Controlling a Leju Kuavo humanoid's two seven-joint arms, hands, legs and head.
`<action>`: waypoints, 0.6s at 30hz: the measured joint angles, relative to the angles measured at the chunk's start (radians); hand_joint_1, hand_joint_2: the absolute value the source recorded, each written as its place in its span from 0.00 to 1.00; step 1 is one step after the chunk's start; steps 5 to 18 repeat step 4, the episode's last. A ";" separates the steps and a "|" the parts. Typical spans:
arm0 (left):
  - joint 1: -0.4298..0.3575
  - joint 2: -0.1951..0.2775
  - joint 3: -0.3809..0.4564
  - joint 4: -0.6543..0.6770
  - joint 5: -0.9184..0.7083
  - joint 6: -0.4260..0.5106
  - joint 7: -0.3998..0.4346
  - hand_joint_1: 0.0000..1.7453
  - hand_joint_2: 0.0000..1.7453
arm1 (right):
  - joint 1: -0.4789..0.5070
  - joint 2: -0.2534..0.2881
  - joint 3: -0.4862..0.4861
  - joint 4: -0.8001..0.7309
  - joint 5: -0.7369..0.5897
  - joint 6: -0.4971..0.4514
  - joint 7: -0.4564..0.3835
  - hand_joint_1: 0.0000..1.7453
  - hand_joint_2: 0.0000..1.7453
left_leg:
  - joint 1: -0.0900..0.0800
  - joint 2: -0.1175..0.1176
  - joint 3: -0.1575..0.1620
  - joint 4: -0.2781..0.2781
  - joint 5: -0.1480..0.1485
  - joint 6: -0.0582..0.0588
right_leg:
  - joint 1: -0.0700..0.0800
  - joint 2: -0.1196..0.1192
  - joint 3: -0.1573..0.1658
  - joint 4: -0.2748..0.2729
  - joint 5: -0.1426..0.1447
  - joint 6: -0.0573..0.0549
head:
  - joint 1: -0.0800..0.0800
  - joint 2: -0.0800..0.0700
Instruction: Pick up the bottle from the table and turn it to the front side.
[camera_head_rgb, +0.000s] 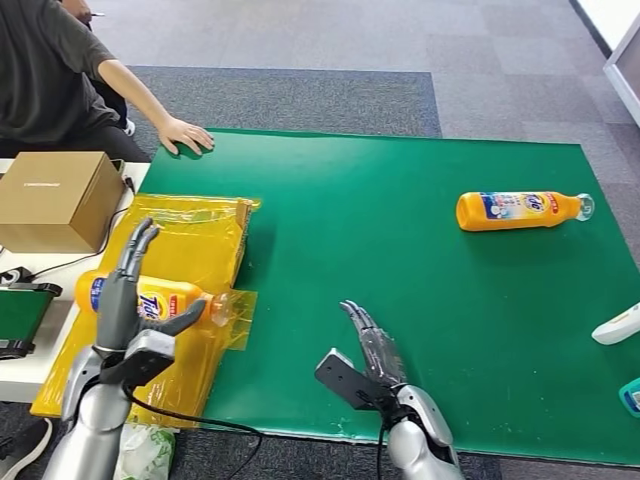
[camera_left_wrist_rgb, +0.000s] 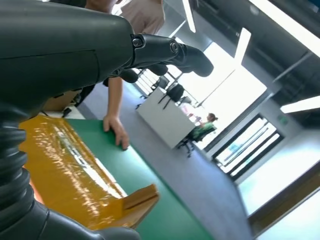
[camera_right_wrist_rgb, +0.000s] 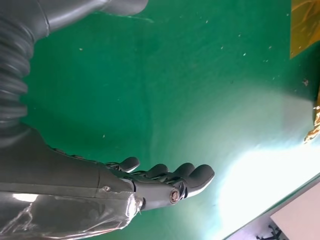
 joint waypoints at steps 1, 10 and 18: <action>0.017 -0.023 0.023 -0.032 0.042 -0.008 -0.030 0.00 1.00 | 0.004 0.000 -0.001 -0.008 0.001 -0.001 0.006 0.00 1.00 | 0.000 0.000 0.000 0.000 0.000 0.000 | 0.000 0.000 0.000 0.000 0.000 0.000 | 0.000 0.000; 0.056 -0.077 0.090 -0.100 0.134 -0.031 -0.076 0.00 1.00 | 0.018 -0.002 -0.005 -0.028 0.002 -0.003 0.020 0.00 1.00 | 0.000 0.000 0.000 0.000 0.000 -0.001 | 0.001 0.000 0.000 0.000 -0.001 0.000 | 0.000 0.000; 0.056 -0.077 0.090 -0.100 0.134 -0.031 -0.076 0.00 1.00 | 0.018 -0.002 -0.005 -0.028 0.002 -0.003 0.020 0.00 1.00 | 0.000 0.000 0.000 0.000 0.000 -0.001 | 0.001 0.000 0.000 0.000 -0.001 0.000 | 0.000 0.000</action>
